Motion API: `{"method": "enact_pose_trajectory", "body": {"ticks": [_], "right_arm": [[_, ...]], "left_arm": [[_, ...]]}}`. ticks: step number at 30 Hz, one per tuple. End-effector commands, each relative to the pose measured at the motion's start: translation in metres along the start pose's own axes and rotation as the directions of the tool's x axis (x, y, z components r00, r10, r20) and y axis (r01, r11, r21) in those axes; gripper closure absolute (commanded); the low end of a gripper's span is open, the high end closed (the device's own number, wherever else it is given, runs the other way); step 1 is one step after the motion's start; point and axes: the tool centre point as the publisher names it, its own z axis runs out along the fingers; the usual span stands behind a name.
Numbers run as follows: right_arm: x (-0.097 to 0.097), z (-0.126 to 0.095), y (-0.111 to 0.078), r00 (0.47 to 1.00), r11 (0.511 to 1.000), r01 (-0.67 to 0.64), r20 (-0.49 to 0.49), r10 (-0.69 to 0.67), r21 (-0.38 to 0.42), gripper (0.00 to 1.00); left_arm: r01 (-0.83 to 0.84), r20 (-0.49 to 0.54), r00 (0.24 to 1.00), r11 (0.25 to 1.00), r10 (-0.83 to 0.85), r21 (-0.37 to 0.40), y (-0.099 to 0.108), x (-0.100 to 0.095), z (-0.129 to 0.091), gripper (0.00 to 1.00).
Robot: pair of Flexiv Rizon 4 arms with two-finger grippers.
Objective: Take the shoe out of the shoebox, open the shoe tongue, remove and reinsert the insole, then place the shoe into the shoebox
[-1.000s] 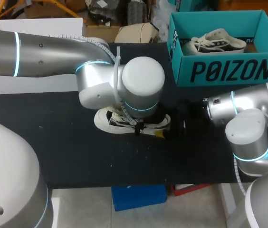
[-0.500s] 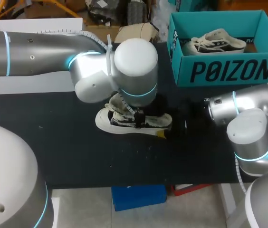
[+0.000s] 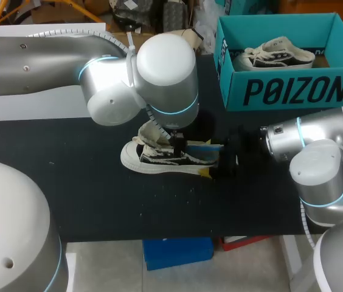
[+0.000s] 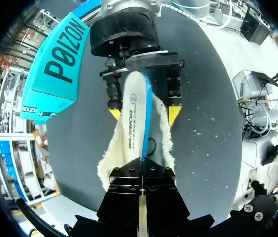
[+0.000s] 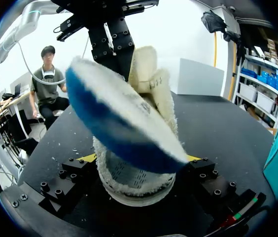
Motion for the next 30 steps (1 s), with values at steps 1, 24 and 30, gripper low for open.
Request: {"method": "enact_pose_trajectory", "body": {"ticks": [1,24,30], "right_arm": [[0.001,0.003,-0.001,1.0,1.0,-0.002,0.003,0.002,0.003,1.0],[0.001,0.003,-0.001,1.0,1.0,-0.002,0.003,0.002,0.003,1.0],[0.001,0.003,-0.001,1.0,1.0,-0.002,0.003,0.002,0.003,1.0]], "left_arm": [[-0.001,0.015,1.0,1.0,0.001,-0.009,0.0,0.002,-0.013,1.0],[-0.102,0.042,0.995,0.959,0.094,0.263,-0.018,0.009,0.028,0.65],[-0.109,0.091,0.992,0.945,0.084,0.309,-0.024,0.004,0.018,0.67]]}}
